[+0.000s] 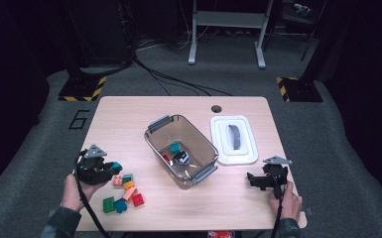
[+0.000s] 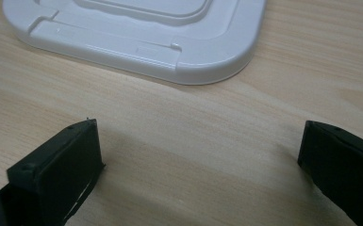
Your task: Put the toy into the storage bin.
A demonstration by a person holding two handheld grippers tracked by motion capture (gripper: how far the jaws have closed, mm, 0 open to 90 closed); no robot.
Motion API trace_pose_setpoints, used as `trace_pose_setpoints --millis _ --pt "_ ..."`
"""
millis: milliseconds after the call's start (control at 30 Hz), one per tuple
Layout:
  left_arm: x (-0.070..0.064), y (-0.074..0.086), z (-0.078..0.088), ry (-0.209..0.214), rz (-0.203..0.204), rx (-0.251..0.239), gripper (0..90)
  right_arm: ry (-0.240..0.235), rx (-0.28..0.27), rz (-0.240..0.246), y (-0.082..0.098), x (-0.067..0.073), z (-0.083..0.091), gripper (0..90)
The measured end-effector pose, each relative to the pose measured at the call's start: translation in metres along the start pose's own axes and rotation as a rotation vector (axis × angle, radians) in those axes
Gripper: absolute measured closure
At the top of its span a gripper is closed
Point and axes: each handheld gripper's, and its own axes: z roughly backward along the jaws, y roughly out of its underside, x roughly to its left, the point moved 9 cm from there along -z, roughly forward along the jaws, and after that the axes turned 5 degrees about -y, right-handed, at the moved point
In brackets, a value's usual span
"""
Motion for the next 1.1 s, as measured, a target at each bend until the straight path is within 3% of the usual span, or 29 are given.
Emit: trace_pose_setpoints --millis 167,367,933,1100 --pt "-0.004 -0.025 0.003 0.003 -0.014 -0.027 68.4 0.0 -0.003 0.001 0.0 0.0 0.0 0.0" --pt "-0.013 -0.051 0.007 0.001 -0.061 -0.037 68.4 0.0 -0.002 -0.002 0.0 0.0 0.0 0.0" --pt "-0.037 -0.106 0.004 0.013 -0.16 -0.069 68.4 0.001 -0.003 0.0 0.0 0.0 0.0 0.0" --pt "-0.042 -0.119 0.001 0.021 -0.169 -0.079 68.3 0.001 -0.003 0.0 0.0 0.0 0.0 0.0"
